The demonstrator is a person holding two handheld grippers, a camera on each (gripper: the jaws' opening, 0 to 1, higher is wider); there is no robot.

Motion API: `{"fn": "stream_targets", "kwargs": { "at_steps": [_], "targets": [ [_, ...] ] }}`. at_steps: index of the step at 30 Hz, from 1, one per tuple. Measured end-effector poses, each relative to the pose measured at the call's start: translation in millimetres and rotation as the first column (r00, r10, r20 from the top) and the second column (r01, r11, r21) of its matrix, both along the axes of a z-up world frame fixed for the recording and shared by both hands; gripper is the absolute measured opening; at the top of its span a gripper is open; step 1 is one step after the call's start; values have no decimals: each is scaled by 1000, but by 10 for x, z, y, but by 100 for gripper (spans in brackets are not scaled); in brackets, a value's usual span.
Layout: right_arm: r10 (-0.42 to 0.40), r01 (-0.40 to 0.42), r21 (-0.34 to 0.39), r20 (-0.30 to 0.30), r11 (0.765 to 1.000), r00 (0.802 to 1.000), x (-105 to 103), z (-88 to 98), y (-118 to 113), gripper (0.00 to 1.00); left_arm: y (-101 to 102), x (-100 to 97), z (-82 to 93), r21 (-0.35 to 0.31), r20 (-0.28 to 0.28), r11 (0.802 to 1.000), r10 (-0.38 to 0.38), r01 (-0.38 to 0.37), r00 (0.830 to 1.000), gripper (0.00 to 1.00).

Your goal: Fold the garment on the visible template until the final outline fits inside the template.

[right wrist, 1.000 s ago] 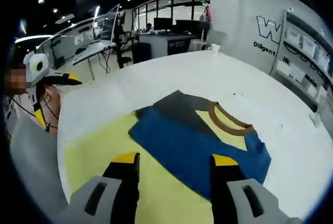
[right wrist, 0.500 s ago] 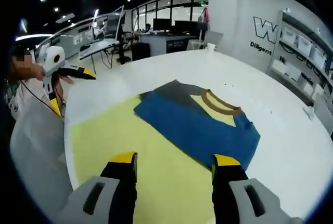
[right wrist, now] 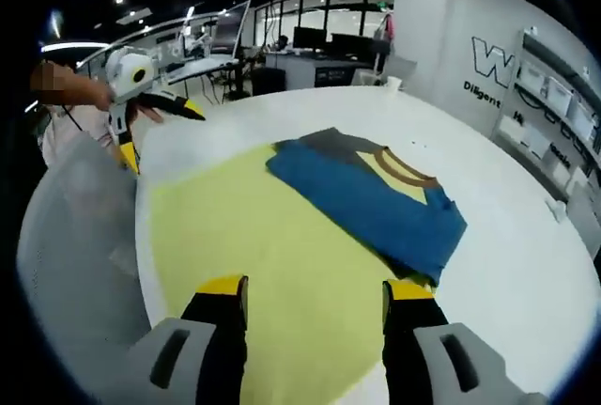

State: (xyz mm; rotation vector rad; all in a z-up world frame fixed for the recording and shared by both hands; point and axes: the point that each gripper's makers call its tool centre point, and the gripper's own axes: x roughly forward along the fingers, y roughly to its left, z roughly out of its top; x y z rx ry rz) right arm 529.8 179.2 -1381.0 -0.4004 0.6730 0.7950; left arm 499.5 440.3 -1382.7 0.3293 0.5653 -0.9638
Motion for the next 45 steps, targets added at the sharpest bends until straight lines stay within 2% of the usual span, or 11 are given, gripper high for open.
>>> {"fn": "stream_targets", "kwargs": {
  "at_steps": [10, 15, 22, 24, 27, 32, 34, 36, 37, 41, 45],
  "targets": [
    [-33, 32, -6, -54, 999, 998, -357, -149, -202, 51, -94, -227, -110, 33, -23, 994, -103, 103, 994, 89],
    [-10, 7, -38, -70, 999, 997, -605, -263, -257, 49, -141, -337, -265, 72, -36, 985, -156, 159, 987, 86],
    [10, -18, -69, -112, 997, 994, -878, -373, -290, 42, -183, -464, -431, 112, -74, 966, -226, 233, 971, 69],
    [23, -32, -94, -92, 995, 995, -924, -405, -308, 44, -182, -496, -480, 130, -86, 960, -239, 249, 967, 68],
    [11, -22, -102, -105, 995, 994, -966, -481, -361, 42, -188, -543, -518, 139, -100, 953, -256, 268, 962, 67],
    [-4, -10, -121, -122, 993, 993, -1036, -559, -450, 40, -159, -611, -585, 176, -123, 938, -281, 299, 952, 58],
    [-4, -12, -134, -117, 991, 993, -1050, -574, -476, 40, -142, -595, -612, 177, -126, 940, -271, 291, 954, 56],
    [-16, -3, -134, -137, 991, 990, -1076, -599, -492, 40, -125, -589, -643, 177, -133, 943, -261, 282, 956, 55],
    [-14, -6, -145, -134, 989, 991, -1085, -625, -506, 40, -132, -594, -629, 161, -134, 948, -255, 275, 958, 55],
    [-14, -11, -169, -146, 985, 989, -1118, -691, -530, 36, -115, -559, -632, 170, -134, 945, -258, 278, 957, 52],
    [-17, -9, -166, -153, 986, 988, -1101, -678, -511, 34, -106, -550, -626, 183, -141, 935, -279, 302, 950, 51]
  ]
}}
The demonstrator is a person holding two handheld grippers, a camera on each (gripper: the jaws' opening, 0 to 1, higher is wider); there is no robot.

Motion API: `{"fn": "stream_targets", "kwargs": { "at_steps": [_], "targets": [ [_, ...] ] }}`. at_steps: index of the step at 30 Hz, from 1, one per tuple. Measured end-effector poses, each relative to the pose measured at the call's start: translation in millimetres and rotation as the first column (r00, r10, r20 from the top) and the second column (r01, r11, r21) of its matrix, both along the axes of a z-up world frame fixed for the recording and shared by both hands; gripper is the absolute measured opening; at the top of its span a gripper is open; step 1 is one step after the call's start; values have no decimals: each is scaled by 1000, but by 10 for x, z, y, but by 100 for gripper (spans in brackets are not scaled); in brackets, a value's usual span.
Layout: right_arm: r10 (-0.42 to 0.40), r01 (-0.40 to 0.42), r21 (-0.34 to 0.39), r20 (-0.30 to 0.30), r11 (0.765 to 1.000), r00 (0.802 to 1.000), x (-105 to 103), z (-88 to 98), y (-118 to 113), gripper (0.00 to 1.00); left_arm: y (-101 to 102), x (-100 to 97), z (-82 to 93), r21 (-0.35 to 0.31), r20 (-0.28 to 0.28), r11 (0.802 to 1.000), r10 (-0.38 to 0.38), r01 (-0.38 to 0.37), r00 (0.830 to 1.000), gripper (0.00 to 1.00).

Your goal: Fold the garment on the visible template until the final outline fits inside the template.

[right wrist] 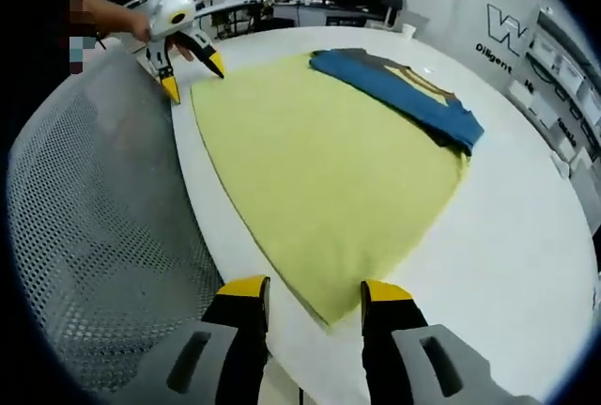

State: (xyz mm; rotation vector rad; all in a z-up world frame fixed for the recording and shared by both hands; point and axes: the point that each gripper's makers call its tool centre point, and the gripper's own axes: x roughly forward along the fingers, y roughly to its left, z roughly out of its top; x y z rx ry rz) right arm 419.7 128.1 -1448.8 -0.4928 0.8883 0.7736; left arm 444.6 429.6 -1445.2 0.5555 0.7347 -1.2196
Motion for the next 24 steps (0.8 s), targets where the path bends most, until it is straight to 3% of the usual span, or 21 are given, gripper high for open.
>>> {"fn": "stream_targets", "kwargs": {
  "at_steps": [3, 8, 12, 13, 15, 19, 21, 23, 24],
  "targets": [
    [31, -31, 3, -40, 1000, 999, -52, -14, 48, 25, -3, 26, 3, 8, 2, 1000, -12, 12, 1000, 50],
    [40, -40, -1, -34, 999, 999, -49, -10, 63, 21, 1, 44, 8, 13, -7, 1000, 18, -18, 1000, 43],
    [44, -44, 3, -31, 999, 999, -47, -10, 61, 15, 18, 96, 22, 10, 19, 999, 53, -53, 998, 10],
    [55, -55, -4, -26, 998, 998, -48, -9, 64, 12, 16, 100, 23, 8, 20, 998, 60, -60, 998, 7],
    [67, -68, -38, -7, 997, 998, -27, -5, 36, 1, 17, 91, 30, 8, 25, 998, 60, -60, 998, 5],
    [60, -61, -49, -24, 997, 998, 15, 5, 23, 0, 24, 89, 32, 19, 32, 999, 41, -41, 999, 4],
    [87, -89, -79, -36, 993, 996, -9, 12, 10, 0, 53, 95, 41, 32, 0, 997, 63, -63, 998, 4],
    [105, -108, -80, -32, 991, 994, -29, 47, 28, 0, 58, 93, 66, 6, -105, 986, 169, -169, 980, 3],
    [100, -102, -77, -29, 992, 995, -18, 86, 23, 0, 55, 114, 81, -5, -123, 982, 187, -189, 975, 3]
  ]
}}
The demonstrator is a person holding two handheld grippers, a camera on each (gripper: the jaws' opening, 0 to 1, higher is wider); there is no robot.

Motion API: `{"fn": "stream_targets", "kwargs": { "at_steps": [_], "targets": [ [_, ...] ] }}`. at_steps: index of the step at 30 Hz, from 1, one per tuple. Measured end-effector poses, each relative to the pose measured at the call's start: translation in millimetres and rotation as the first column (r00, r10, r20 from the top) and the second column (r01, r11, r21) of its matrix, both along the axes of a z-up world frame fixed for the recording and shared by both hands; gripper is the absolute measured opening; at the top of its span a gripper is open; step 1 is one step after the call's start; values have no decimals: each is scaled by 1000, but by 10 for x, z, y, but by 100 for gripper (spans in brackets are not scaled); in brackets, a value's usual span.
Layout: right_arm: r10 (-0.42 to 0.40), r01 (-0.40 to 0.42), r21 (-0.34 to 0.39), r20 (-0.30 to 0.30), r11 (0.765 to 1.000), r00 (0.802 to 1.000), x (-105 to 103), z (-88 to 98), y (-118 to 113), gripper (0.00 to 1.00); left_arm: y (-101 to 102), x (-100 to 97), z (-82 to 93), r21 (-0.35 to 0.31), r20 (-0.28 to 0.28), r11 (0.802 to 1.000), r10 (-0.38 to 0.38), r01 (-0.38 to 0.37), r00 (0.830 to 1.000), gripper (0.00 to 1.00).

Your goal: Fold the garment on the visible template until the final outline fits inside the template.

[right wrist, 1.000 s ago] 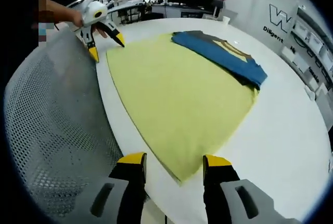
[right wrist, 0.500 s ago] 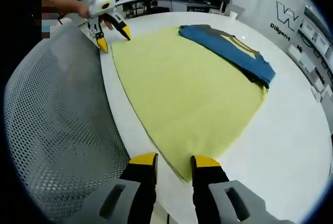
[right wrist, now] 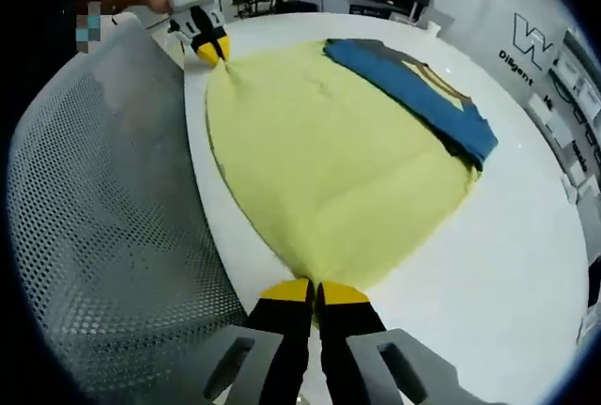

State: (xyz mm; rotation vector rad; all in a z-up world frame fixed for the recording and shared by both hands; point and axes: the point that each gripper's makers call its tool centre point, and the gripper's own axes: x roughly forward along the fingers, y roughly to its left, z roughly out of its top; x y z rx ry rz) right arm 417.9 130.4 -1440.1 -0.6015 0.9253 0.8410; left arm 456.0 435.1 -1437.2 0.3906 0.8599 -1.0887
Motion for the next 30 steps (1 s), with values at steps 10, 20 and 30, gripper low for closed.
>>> {"fn": "stream_targets", "kwargs": {
  "at_steps": [10, 20, 30],
  "targets": [
    [3, -2, 39, -38, 999, 999, -54, 170, -11, 0, 36, -63, 160, -16, -32, 999, -39, 39, 999, 3],
    [26, -20, 50, -116, 999, 993, -194, 343, 48, 0, 66, -181, 292, -5, -64, 998, -67, 67, 996, 3],
    [44, -30, 84, -175, 996, 984, -338, 597, 92, 0, 103, -268, 591, -8, -68, 993, -114, 114, 991, 3]
  ]
}}
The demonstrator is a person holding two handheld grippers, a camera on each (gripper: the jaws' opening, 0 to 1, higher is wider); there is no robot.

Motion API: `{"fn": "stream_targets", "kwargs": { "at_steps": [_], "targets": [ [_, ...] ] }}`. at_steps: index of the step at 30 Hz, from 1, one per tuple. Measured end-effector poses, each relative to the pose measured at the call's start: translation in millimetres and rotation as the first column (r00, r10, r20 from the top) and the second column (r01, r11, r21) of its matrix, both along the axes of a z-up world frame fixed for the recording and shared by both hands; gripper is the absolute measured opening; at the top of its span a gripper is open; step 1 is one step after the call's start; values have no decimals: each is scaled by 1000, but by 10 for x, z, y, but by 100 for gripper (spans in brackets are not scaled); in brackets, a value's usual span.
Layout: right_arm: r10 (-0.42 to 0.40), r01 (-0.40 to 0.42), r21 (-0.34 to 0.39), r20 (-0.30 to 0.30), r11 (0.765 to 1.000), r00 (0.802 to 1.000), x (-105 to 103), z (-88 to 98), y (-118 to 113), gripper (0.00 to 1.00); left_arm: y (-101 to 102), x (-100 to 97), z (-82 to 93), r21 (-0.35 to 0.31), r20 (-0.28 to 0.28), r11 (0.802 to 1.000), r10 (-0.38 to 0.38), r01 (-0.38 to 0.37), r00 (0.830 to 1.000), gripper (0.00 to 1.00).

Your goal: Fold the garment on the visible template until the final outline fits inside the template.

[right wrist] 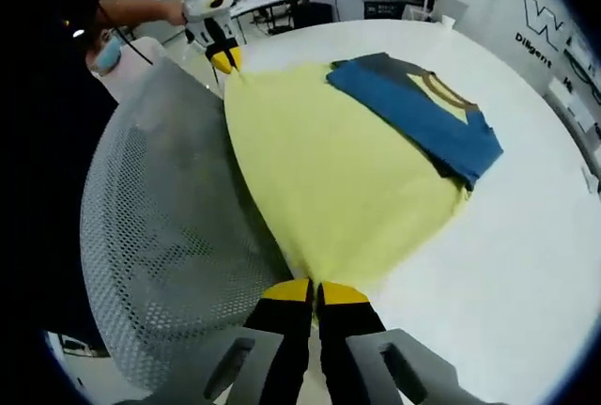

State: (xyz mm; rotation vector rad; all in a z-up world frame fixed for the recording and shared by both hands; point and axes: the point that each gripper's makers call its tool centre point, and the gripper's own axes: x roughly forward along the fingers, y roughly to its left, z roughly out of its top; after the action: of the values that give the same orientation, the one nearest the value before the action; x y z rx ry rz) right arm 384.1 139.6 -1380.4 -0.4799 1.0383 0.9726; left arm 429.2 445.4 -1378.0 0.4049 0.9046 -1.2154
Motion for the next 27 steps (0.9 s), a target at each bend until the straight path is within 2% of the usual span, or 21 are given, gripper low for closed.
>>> {"fn": "stream_targets", "kwargs": {
  "at_steps": [4, 8, 13, 20, 22, 27],
  "targets": [
    [-6, 6, 14, -17, 1000, 1000, -11, 102, 21, 0, 14, -25, 96, 12, 0, 1000, -20, 20, 1000, 3],
    [12, -11, 24, -69, 1000, 998, -69, 191, 44, 0, 25, -24, 235, 16, -28, 999, -33, 33, 999, 3],
    [64, -63, 19, -81, 998, 995, -36, 360, 64, 0, 24, 104, 408, 18, -45, 999, -44, 45, 998, 3],
    [115, -115, 8, -36, 993, 993, 295, 610, 28, 0, 1, 352, 548, 20, -58, 999, -34, 36, 998, 3],
    [127, -127, 4, -3, 992, 992, 455, 680, 8, 0, -16, 465, 588, 19, -44, 999, -35, 36, 998, 3],
    [124, -124, -3, 62, 992, 990, 830, 765, -45, 0, -52, 874, 716, -12, -3, 1000, 25, -25, 1000, 3]
  ]
}}
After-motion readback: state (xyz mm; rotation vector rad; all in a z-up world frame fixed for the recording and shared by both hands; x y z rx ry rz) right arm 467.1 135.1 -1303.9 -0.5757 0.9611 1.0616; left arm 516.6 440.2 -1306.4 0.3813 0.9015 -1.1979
